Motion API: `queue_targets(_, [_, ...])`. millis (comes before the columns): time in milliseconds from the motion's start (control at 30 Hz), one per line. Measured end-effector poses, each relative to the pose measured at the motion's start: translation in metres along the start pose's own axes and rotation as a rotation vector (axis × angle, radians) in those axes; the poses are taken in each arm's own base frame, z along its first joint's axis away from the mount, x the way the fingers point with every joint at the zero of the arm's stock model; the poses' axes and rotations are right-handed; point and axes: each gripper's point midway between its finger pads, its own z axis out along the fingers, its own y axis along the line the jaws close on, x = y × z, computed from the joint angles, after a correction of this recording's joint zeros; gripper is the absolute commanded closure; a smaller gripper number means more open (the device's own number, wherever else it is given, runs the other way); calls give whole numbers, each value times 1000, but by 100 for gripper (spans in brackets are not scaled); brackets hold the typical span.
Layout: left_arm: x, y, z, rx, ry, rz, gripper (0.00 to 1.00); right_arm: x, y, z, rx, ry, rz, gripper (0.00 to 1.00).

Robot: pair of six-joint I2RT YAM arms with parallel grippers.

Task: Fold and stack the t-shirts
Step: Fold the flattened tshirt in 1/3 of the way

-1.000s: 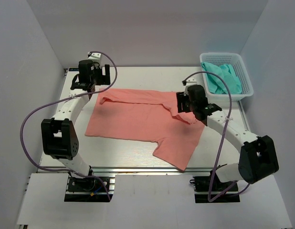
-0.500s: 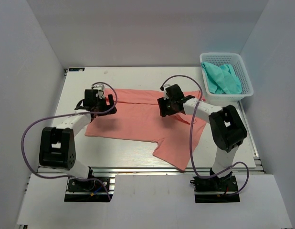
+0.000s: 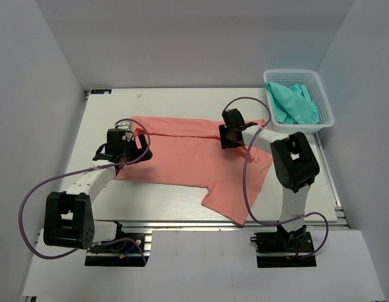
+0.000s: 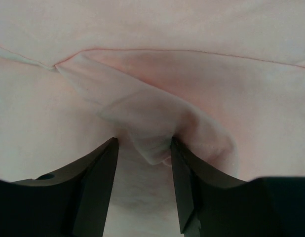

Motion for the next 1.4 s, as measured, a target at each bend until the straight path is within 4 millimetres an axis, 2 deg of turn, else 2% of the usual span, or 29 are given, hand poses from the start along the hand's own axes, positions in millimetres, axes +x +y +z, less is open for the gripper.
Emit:
queue_targets(67, [1,1,-1,-6,1,-2,0,1,-1,3,3,6,-5,69])
queue_targets(100, [1,2,-1,-10,2,-3,0,0,-1,3,3,6,-7,75])
queue_targets(167, [1,2,-2,-12,2,-4,0,-2,0,3,-6,4,-3,84])
queue_targets(333, [-3,0,-7,-7,-15,-2,0,-5,5,0,-28,5,-3,100])
queue_targets(500, [-5,-2,-11,0,-31,0,0,-9,10,-12,-67,2,-3,100])
queue_targets(733, [-5,-4,-11,15,-28,-1,0,-29,25,-42,-163,-57,-17,98])
queue_targets(867, [-5,-6,-11,25,-30,0,0,-25,27,-42,-179,-42,-33,100])
queue_targets(933, [-5,-6,-11,27,-30,0,0,-23,26,-42,-175,-35,-41,94])
queue_targets(1033, [-5,-6,-11,27,-30,0,0,-20,22,-38,-148,-19,-52,91])
queue_targets(1067, [-5,-6,-11,27,-30,1,0,-19,19,-37,-134,-12,-55,86])
queue_targets(1200, [-5,-6,-11,27,-29,5,0,-18,10,-29,-73,10,-65,85])
queue_targets(1267, [-5,-6,-10,26,-27,6,0,-15,7,-26,-52,22,-71,80])
queue_targets(1400, [-4,-6,-9,25,-24,6,0,-10,1,-26,-26,40,-84,80])
